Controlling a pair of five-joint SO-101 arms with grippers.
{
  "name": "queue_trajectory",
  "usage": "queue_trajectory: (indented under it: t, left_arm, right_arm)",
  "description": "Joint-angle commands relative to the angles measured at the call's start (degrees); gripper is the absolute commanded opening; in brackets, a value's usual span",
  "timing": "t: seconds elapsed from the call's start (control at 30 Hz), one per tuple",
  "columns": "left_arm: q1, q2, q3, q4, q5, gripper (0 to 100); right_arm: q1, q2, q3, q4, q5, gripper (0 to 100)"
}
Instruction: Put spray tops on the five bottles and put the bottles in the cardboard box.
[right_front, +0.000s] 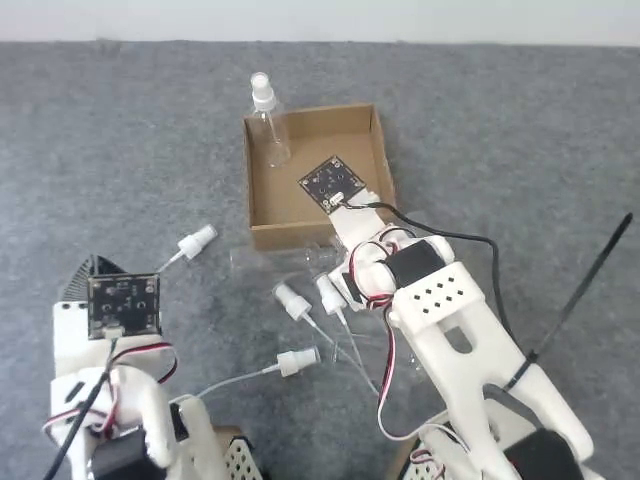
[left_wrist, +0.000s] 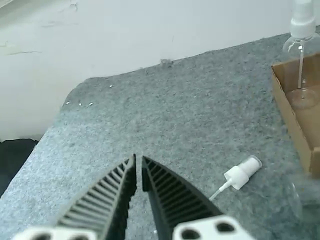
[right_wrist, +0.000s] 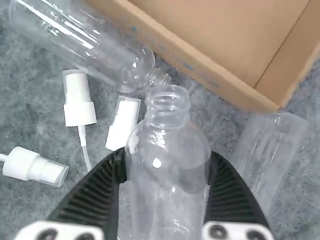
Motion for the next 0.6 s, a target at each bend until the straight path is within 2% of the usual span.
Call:
queue_trajectory:
  t: [0.0,0.13,0.43,0.57]
  left_arm:
    - [-0.2,8.2,-7.3,1.2,-0.7,1]
    - [0.0,15.6,-11.6,1.6,-2.5,1]
    - [0.0,29.5,-13.0,3.7,-13.5,1]
    - [0.0,34.2,-13.0,3.7,-15.0,9]
  right_arm:
    - [0.2,-3.1,-0.7,-1.2,-0.4,10.1]
    - [0.2,-3.1,-0.7,-1.2,-0.4,10.1]
    - [0.2,-3.1,-0.7,-1.2,-0.4,10.1]
    - [0.2,-3.1,-0.6,-1.2,-0.4,10.1]
